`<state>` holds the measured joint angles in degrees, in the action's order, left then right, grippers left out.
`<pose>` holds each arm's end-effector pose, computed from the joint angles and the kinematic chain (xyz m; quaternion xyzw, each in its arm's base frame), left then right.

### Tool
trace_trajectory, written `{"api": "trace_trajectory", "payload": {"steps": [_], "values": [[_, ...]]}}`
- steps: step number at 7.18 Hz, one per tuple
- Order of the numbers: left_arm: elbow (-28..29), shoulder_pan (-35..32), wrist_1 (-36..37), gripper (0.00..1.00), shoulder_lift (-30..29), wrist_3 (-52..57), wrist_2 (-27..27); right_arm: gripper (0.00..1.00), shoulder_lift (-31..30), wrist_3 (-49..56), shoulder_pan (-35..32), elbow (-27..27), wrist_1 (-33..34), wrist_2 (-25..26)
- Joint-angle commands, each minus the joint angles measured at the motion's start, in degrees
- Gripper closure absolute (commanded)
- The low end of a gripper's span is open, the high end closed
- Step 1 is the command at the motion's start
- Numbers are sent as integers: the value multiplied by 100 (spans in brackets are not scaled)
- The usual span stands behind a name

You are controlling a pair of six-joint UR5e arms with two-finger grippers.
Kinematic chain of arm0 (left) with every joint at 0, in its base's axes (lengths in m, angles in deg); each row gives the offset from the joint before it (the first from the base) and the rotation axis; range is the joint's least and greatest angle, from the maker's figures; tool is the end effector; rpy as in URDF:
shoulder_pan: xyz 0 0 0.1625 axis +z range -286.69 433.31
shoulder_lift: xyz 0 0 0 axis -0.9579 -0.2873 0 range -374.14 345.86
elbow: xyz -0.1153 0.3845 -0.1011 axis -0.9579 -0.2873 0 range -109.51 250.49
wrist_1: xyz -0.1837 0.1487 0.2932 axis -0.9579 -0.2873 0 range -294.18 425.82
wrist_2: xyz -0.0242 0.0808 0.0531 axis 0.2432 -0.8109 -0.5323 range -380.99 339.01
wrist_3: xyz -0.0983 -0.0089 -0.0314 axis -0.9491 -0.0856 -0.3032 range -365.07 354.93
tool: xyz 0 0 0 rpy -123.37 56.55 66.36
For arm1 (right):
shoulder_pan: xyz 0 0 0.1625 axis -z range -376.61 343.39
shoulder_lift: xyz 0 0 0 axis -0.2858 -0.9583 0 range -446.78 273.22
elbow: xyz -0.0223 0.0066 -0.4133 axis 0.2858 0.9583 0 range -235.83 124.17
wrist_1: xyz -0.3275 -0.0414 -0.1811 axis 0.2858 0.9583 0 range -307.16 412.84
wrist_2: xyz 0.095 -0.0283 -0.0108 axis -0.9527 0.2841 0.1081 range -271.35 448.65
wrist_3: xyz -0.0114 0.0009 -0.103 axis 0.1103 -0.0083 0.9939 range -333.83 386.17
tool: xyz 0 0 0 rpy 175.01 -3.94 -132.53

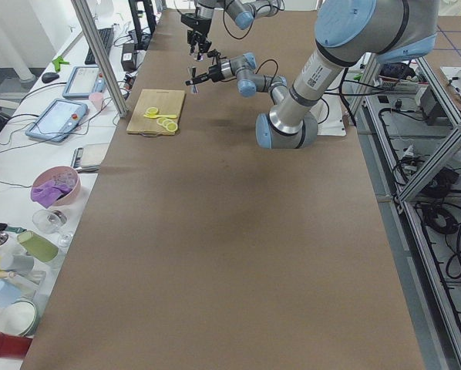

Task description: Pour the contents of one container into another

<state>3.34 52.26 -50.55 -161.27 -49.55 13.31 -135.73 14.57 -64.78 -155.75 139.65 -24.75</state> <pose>0.6106 -0.4693 0.1305 0.5821 0.1518 -0.0687 0.7959 -0.3509 -0.5302 0.1760 0.3170 -0.3617 -0.3165 0.8176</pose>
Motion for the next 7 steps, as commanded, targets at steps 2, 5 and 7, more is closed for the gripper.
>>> {"api": "trace_trajectory", "payload": {"steps": [2,5,7], "values": [[0,4,0,100,0,0,7,100,122,158,1,25,283,-15],[0,-5,0,100,0,0,7,100,254,455,-69,60,608,-138],[0,-5,0,100,0,0,7,100,351,789,-131,69,994,-252]]}}
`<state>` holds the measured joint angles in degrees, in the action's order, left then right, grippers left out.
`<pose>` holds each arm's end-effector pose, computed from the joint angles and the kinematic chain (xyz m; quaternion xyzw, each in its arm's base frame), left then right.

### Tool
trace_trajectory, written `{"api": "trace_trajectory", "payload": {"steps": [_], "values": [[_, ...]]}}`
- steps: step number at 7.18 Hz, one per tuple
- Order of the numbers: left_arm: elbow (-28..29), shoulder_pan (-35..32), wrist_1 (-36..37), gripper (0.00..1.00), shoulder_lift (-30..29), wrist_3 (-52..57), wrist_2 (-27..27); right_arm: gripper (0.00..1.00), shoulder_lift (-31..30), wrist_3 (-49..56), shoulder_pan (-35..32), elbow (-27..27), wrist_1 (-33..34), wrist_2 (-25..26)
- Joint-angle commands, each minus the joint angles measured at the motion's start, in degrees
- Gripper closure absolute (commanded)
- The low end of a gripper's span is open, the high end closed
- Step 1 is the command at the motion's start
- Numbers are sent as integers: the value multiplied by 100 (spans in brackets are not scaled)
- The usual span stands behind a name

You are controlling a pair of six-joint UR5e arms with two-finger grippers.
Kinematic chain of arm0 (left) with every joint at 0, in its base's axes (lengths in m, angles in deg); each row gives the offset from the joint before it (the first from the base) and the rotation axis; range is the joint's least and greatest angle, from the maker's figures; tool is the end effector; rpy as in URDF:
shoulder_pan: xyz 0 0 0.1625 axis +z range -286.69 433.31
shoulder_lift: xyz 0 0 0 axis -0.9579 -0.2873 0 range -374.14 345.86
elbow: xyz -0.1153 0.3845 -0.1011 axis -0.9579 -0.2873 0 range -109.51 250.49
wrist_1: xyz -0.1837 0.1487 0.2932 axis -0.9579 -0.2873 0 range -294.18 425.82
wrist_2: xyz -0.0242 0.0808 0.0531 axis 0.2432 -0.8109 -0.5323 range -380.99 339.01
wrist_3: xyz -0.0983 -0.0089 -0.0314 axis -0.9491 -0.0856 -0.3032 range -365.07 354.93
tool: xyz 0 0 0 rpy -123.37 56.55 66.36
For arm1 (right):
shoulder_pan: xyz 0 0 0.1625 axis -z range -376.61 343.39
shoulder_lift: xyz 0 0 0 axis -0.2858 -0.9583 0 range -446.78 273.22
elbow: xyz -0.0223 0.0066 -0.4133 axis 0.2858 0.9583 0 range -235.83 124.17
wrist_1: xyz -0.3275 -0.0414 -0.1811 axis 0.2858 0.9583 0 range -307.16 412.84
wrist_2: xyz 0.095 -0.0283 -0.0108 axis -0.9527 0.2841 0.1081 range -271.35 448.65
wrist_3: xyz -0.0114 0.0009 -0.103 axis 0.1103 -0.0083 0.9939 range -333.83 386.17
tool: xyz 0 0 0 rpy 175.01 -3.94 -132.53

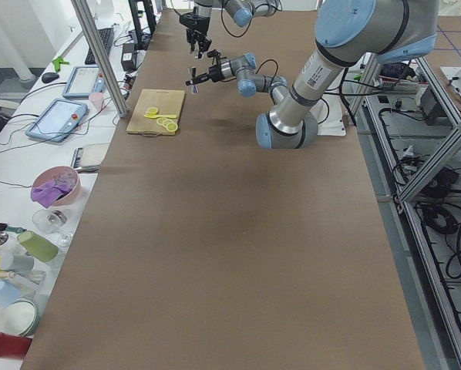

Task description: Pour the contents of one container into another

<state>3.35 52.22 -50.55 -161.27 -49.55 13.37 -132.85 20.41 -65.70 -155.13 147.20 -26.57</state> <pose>0.6104 -0.4697 0.1306 0.5819 0.1519 -0.0686 0.7960 -0.3480 -0.5377 0.1651 0.2919 -0.3424 -0.3544 0.8197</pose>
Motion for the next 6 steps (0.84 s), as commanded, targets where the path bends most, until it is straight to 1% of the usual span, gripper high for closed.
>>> {"api": "trace_trajectory", "payload": {"steps": [1,2,4,6], "values": [[-1,0,0,100,0,0,0,100,89,345,-91,25,354,-97],[-1,0,-9,100,0,0,0,100,124,442,-153,94,416,-166],[-1,0,-9,100,0,0,0,100,343,479,-232,401,417,-255],[-1,0,-9,100,-18,0,0,100,571,479,-267,534,452,-307]]}}
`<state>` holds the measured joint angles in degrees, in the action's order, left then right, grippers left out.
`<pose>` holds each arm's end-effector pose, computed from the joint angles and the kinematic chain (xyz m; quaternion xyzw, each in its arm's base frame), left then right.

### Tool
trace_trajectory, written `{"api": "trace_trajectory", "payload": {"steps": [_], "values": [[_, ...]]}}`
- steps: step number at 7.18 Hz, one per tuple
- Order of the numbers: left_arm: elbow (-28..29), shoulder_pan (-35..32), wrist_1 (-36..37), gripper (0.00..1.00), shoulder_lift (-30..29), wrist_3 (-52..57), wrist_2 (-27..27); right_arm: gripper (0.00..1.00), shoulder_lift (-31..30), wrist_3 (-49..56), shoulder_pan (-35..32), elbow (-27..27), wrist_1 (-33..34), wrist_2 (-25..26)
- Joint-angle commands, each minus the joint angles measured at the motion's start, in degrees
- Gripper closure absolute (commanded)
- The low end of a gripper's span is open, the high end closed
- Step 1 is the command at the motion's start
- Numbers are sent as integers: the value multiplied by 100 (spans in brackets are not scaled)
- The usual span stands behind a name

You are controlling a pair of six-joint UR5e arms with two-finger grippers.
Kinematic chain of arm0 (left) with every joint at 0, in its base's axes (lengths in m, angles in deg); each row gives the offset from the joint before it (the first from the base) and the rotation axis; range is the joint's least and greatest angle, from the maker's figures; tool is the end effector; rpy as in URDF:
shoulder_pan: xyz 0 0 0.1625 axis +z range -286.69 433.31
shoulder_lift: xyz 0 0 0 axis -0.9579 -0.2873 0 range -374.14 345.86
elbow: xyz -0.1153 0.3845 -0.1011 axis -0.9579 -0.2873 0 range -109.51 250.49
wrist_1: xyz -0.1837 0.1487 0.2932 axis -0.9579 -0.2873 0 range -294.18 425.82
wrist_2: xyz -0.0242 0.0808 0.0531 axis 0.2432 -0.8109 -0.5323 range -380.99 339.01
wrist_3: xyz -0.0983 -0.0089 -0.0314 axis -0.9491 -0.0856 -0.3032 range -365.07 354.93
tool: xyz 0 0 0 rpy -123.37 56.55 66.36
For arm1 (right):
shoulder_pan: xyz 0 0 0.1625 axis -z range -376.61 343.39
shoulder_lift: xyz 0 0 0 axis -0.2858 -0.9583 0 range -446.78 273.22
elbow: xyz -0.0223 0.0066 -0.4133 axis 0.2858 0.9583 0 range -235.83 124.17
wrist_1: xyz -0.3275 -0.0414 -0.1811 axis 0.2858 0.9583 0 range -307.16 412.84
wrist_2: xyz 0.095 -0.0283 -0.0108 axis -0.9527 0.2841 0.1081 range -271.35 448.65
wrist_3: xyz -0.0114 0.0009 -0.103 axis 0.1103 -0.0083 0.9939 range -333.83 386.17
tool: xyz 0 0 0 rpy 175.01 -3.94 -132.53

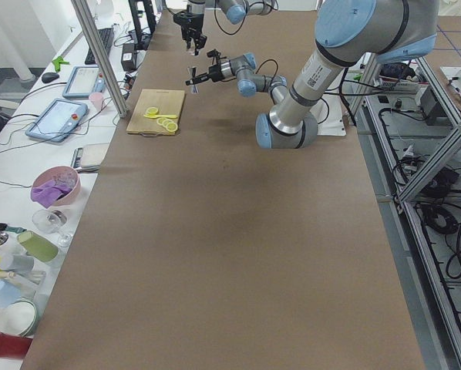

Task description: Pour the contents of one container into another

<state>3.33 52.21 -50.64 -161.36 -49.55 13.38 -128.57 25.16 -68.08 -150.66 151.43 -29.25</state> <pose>0.6101 -0.4698 0.1292 0.5822 0.1532 -0.0695 0.7954 -0.3421 -0.5658 0.1525 0.2700 -0.3341 -0.3753 0.8214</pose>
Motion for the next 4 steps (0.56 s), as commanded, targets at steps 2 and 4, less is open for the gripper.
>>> {"api": "trace_trajectory", "payload": {"steps": [2,4], "values": [[1,0,-9,100,0,0,0,100,328,39,-47,227,204,-31],[1,0,-9,100,-9,0,0,100,460,362,-56,306,484,-31]]}}
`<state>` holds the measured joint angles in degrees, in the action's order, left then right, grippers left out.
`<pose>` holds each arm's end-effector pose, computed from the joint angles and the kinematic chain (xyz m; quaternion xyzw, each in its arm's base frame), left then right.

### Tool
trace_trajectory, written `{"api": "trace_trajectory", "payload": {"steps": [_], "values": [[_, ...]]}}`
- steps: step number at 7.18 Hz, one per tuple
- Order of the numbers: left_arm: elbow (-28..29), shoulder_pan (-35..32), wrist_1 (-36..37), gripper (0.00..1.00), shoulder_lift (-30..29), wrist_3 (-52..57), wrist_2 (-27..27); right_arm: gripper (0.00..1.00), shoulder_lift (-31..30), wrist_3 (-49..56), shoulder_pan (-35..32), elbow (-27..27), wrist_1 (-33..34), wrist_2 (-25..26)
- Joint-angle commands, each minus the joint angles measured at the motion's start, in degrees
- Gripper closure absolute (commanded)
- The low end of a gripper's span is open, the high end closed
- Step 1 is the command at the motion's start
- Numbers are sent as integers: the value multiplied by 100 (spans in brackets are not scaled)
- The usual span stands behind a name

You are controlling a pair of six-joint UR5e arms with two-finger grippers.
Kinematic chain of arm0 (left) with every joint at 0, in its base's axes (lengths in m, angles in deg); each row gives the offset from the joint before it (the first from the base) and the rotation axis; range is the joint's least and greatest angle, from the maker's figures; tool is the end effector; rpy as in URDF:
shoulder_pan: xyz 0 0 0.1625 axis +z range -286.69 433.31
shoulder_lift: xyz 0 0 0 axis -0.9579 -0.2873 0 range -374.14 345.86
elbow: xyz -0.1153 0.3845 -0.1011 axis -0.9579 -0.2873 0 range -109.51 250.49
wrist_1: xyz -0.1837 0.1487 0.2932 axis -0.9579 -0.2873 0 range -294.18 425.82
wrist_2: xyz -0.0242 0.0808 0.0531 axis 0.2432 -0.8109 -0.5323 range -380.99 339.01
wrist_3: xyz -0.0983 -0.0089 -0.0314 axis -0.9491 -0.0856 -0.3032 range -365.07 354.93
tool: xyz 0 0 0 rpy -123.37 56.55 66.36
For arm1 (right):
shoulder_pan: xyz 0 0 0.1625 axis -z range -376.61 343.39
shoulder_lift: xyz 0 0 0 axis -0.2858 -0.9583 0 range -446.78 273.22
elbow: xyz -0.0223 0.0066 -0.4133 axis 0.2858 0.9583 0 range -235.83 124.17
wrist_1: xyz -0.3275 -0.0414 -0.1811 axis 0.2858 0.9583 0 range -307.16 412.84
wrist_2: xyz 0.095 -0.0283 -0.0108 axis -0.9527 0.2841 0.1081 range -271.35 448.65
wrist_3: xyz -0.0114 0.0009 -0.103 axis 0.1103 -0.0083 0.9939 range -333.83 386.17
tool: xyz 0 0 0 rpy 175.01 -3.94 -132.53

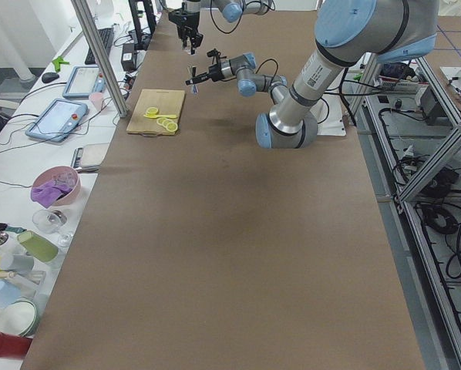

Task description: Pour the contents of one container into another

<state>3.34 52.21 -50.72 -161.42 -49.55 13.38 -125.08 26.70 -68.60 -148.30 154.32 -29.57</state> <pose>0.6101 -0.4697 0.1283 0.5825 0.1541 -0.0701 0.7950 -0.3438 -0.5768 0.1331 0.2613 -0.3284 -0.3819 0.8234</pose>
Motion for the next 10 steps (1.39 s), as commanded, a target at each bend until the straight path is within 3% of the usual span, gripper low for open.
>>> {"api": "trace_trajectory", "payload": {"steps": [1,8,10], "values": [[0,0,-1,100,-2,0,0,100,147,227,4,115,258,1],[96,-88,-53,100,-125,9,114,100,481,693,57,212,1057,89],[210,-114,-350,100,-117,18,255,100,534,815,57,212,1276,89]]}}
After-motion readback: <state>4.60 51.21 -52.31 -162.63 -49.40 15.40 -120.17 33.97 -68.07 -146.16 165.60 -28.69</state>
